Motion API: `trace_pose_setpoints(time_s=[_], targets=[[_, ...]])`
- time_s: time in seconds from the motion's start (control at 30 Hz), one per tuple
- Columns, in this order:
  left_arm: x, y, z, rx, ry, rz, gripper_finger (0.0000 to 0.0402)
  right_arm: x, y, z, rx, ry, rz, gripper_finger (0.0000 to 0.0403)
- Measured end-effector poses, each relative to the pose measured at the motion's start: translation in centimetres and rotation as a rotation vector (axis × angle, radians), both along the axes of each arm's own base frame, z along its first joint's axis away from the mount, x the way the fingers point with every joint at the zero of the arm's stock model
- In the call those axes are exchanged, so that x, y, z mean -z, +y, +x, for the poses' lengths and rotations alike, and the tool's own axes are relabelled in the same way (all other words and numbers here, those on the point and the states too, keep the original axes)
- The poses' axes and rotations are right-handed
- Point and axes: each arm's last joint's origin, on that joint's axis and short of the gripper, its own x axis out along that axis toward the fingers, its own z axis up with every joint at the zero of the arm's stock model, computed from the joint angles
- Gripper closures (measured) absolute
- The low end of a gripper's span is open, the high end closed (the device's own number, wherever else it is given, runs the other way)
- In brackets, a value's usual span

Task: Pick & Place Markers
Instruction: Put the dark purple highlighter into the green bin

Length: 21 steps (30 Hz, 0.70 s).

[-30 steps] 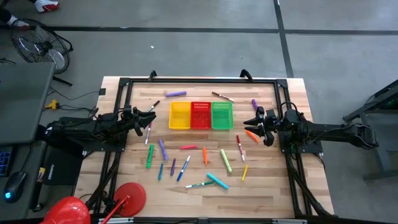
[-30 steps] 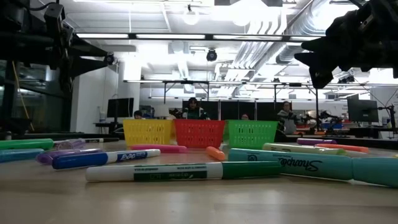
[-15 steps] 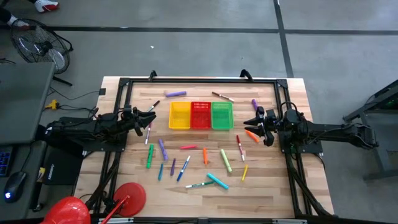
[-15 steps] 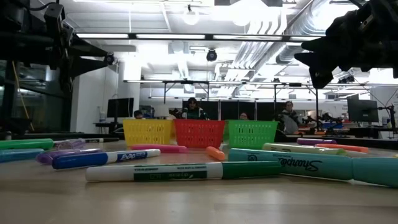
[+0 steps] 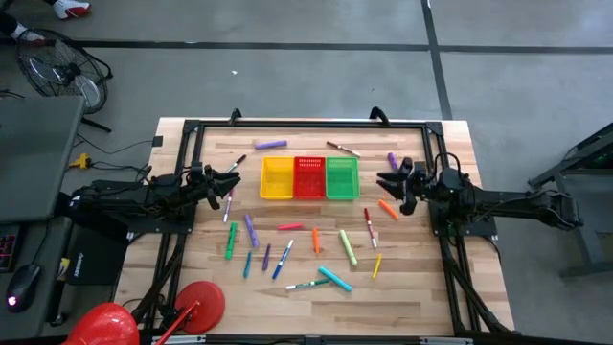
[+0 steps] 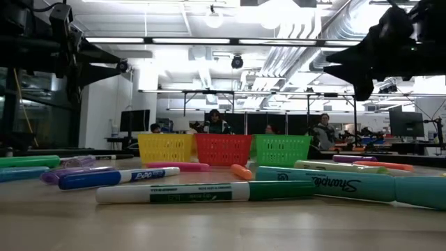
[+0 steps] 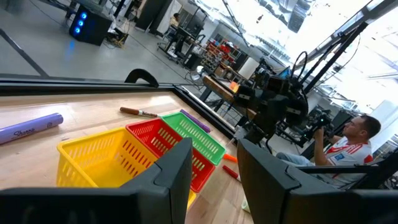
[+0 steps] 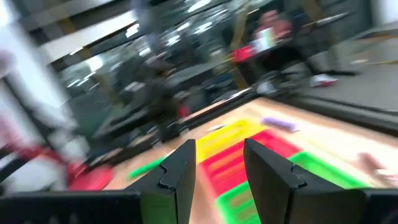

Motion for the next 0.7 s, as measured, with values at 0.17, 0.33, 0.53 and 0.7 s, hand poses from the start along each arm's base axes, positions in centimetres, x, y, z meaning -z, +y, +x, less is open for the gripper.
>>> trace_pose_setpoints(time_s=[0.17,0.33,0.53,0.7], targets=[[0.0,0.0,0.0,0.000,0.000,0.000,0.0275,0.0,-0.6,-0.2,0.203,-0.025,0.104,0.0279],[0.0,0.0,0.0,0.000,0.000,0.000,0.0275,-2.0,-0.9,0.5,0.252,0.150,0.132,0.0279],[0.0,0.0,0.0,0.000,0.000,0.000,0.0275,-7.5,-2.3,0.8,0.359,0.429,0.134,0.0279],[0.0,0.0,0.0,0.000,0.000,0.000,0.0275,-11.0,-4.4,1.4,0.479,0.658,0.184,0.0279]])
